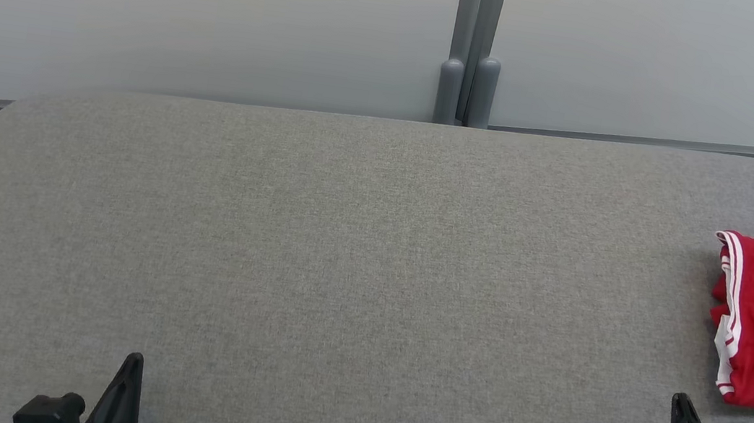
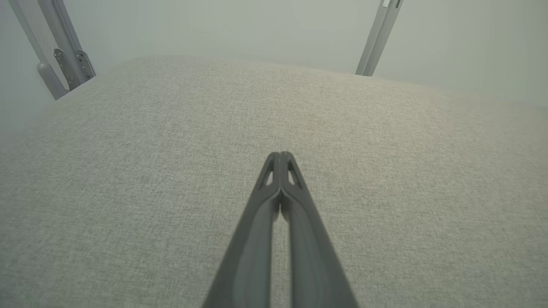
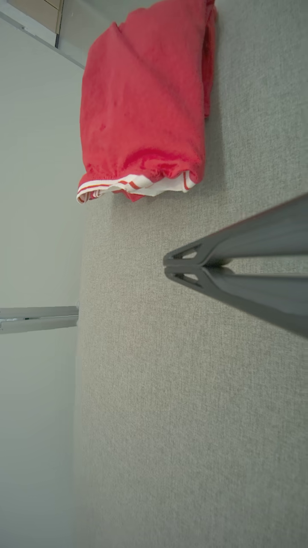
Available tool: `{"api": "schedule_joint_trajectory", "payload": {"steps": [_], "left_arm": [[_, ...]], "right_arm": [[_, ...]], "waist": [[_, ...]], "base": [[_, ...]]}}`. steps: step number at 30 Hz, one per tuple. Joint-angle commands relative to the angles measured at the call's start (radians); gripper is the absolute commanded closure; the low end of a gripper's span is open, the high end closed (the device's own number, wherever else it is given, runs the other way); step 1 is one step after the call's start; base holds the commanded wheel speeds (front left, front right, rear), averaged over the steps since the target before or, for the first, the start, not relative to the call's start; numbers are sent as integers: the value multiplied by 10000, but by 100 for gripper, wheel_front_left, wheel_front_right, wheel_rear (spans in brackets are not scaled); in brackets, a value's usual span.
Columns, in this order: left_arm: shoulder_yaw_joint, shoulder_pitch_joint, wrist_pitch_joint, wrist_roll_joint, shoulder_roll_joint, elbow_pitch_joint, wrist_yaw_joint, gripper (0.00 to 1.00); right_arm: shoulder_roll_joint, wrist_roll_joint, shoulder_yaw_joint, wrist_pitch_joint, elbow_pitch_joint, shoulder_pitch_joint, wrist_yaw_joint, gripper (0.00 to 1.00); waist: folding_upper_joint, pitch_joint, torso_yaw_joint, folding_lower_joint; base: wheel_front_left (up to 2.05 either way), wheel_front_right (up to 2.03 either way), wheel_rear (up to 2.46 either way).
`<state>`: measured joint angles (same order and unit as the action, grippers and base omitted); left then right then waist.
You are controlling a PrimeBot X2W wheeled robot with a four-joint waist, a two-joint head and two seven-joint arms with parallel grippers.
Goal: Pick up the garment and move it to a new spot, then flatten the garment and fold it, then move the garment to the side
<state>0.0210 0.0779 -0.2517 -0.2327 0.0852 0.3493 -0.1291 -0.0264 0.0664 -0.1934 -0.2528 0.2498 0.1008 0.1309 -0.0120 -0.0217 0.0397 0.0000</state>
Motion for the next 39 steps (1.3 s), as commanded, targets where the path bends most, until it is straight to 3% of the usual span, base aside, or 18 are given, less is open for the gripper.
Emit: {"api": "schedule_joint_trajectory", "payload": {"steps": [1, 16, 39], "left_arm": [[-51, -92, 49, -252, 32, -121, 0, 100], [-328, -514, 812, -3111, -46, -311, -4, 100], [-640, -996, 1691, -6412, -141, -521, -10, 100]], "right_arm": [[-51, -285, -66, 82, -60, -174, 0, 100], [-99, -3808, 155, 811, -112, -567, 0, 100], [-154, -7810, 353, 1681, -106, -1065, 0, 100]], "waist": [[1, 1, -2, 0], [17, 33, -54, 0], [39, 79, -127, 0]], "base": [[0, 0, 0], [0, 0, 0], [0, 0, 0]]}}
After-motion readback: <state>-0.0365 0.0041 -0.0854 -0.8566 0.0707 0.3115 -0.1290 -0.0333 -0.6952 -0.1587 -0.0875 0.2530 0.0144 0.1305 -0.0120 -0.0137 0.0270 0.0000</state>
